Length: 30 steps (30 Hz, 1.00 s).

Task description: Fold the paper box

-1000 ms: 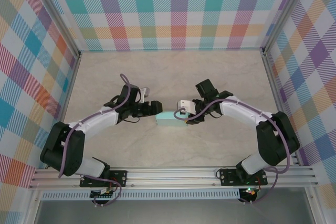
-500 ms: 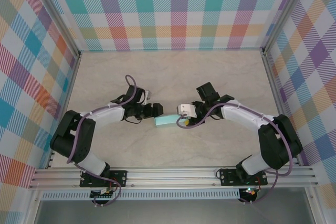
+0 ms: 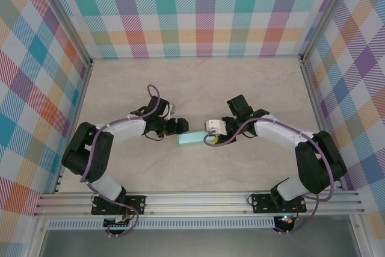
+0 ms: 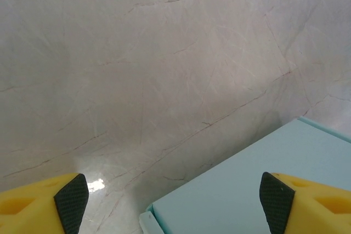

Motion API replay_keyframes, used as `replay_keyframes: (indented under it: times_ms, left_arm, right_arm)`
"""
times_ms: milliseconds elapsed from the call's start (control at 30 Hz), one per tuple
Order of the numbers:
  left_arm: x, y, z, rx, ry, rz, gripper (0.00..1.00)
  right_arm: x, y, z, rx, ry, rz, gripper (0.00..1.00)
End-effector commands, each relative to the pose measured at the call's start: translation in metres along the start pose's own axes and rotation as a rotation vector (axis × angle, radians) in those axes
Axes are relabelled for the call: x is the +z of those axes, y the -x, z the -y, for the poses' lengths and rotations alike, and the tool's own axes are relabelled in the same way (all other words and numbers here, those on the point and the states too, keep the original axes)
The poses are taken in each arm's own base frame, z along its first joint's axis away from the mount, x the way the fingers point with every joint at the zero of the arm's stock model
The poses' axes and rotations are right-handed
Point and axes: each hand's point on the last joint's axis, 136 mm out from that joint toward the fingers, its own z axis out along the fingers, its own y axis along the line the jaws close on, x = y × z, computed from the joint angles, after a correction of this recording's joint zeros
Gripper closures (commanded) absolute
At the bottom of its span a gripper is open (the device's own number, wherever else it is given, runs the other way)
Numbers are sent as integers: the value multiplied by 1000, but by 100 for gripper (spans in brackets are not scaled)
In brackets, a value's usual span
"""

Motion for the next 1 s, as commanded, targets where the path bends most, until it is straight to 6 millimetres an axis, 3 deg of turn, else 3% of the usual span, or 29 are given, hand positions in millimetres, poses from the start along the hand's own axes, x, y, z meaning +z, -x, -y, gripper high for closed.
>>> replay_keyframes:
  times_ms: [0, 133, 200, 300, 367, 500, 633, 767, 867, 967]
  left_arm:
    - [-14, 15, -5, 7, 16, 21, 13]
    - [-50, 54, 2, 7, -27, 167, 8]
    - [-74, 72, 20, 68, -92, 254, 3]
    - [-102, 81, 51, 310, -191, 371, 0]
    - [-109, 70, 65, 540, -241, 392, 0]
    - [-96, 48, 49, 750, -229, 375, 0]
    - [-99, 14, 77, 948, -461, 436, 0]
    - [-77, -21, 77, 1185, -432, 259, 0]
    - [-66, -8, 80, 1251, -357, 399, 0]
    - [-48, -3, 79, 1302, -295, 403, 0]
  right_arm:
    - [4, -20, -1, 76, 38, -73, 61]
    - [2, -24, -1, 126, 80, -81, 65]
    - [-2, -25, 0, 155, 98, -74, 65]
    - [-7, -26, -1, 199, 132, -66, 65]
    - [-9, -30, -2, 213, 146, -78, 65]
    - [-17, -34, -1, 251, 167, -85, 65]
    - [-24, -38, -1, 285, 189, -78, 65]
    - [-23, -39, -1, 307, 213, -74, 65]
    - [-21, -40, -1, 314, 220, -75, 65]
    - [-19, -42, -2, 310, 228, -80, 65]
